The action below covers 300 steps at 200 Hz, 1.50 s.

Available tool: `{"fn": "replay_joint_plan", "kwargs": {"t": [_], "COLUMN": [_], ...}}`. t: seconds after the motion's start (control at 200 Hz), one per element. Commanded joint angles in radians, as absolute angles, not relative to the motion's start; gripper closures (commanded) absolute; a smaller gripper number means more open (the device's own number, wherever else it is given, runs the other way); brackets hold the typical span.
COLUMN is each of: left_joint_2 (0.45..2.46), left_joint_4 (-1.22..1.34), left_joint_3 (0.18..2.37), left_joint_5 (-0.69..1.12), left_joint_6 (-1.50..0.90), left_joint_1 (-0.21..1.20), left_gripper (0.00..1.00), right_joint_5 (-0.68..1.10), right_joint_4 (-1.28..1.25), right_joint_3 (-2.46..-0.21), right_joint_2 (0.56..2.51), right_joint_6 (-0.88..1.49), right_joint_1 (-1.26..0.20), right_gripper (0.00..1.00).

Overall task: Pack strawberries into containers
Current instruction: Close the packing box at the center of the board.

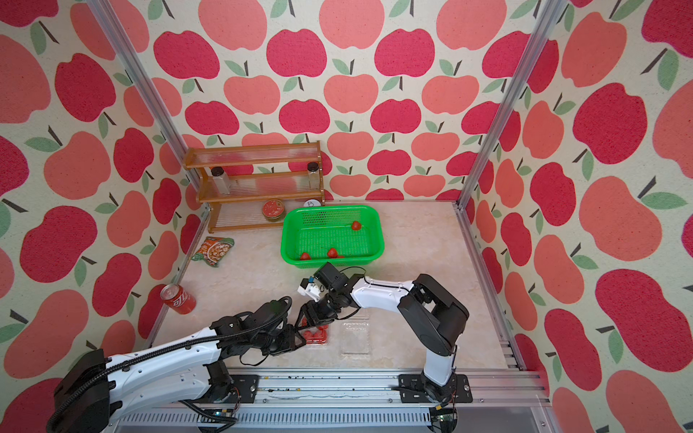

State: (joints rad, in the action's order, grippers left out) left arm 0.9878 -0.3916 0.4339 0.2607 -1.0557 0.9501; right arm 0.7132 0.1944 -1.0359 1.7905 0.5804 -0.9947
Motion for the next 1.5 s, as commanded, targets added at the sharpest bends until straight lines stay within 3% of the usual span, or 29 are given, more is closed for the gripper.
{"fn": "replay_joint_plan", "kwargs": {"t": [0.0, 0.845, 1.09, 1.201, 1.496], "left_joint_2": [0.997, 1.023, 1.032, 1.035, 1.048], "left_joint_4": [-0.369, -0.35, -0.356, -0.364, -0.377], "left_joint_3": [0.415, 0.382, 0.393, 0.403, 0.421], "left_joint_5": [0.272, 0.258, 0.258, 0.257, 0.244], "left_joint_6": [-1.046, -1.063, -1.06, -1.059, -1.055], "left_joint_1": [0.958, 0.965, 0.969, 0.972, 0.981], "left_gripper": [0.6, 0.73, 0.67, 0.59, 0.61], "right_joint_5": [0.688, 0.687, 0.689, 0.689, 0.693], "right_joint_4": [0.221, 0.215, 0.208, 0.207, 0.193], "right_joint_3": [-1.034, -1.025, -1.016, -1.015, -1.006], "right_joint_2": [1.824, 1.821, 1.819, 1.818, 1.815], "right_joint_6": [0.592, 0.595, 0.598, 0.6, 0.604], "right_joint_1": [-1.0, -1.0, -0.999, -1.0, -0.995], "right_gripper": [0.35, 0.35, 0.35, 0.35, 0.35]}}
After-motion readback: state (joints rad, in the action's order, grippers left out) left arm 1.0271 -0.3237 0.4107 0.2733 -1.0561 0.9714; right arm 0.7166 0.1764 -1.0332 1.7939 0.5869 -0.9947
